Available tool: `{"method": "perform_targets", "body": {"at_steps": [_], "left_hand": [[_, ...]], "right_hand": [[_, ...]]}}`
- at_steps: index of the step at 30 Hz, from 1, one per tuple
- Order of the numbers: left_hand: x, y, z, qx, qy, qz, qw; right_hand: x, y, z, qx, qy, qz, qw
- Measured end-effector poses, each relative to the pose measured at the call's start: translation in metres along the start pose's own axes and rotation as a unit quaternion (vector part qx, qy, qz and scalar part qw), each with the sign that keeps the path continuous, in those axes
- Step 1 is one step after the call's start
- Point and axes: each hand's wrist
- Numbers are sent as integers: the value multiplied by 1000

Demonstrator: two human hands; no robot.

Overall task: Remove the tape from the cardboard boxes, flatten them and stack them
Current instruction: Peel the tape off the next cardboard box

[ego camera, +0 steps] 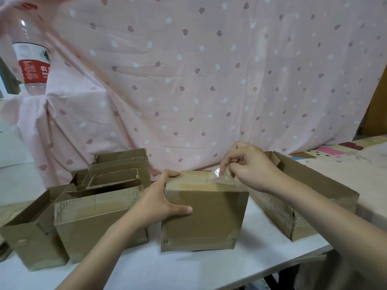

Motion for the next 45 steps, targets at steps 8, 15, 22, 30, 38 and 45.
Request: {"method": "perform_targets", "body": {"at_steps": [8,15,22,30,38,45], "left_hand": [[7,0,11,44,153,62,985],[-16,1,-19,-36,312,96,944],[-37,15,-29,-33,360,155,919],[-57,10,-20,-49,407,133,902],[-67,10,-1,-51,424,104,898],[-70,9,7,-59,425,89,899]], "right_hand": [[-1,14,5,-55,-43,86,994],[-10,17,1,-16,-76,112,991],[-5,17,6,8,-89,104,991],[-18,13,-9,44,-167,125,977],[-30,10,-8,58,-135,109,983],[-27,1,-24,-34,-114,140,983]]}}
Point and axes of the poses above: each hand's wrist, its own y-axis towards the middle knuckle, its own x-axis out of the back of the hand, z = x × y
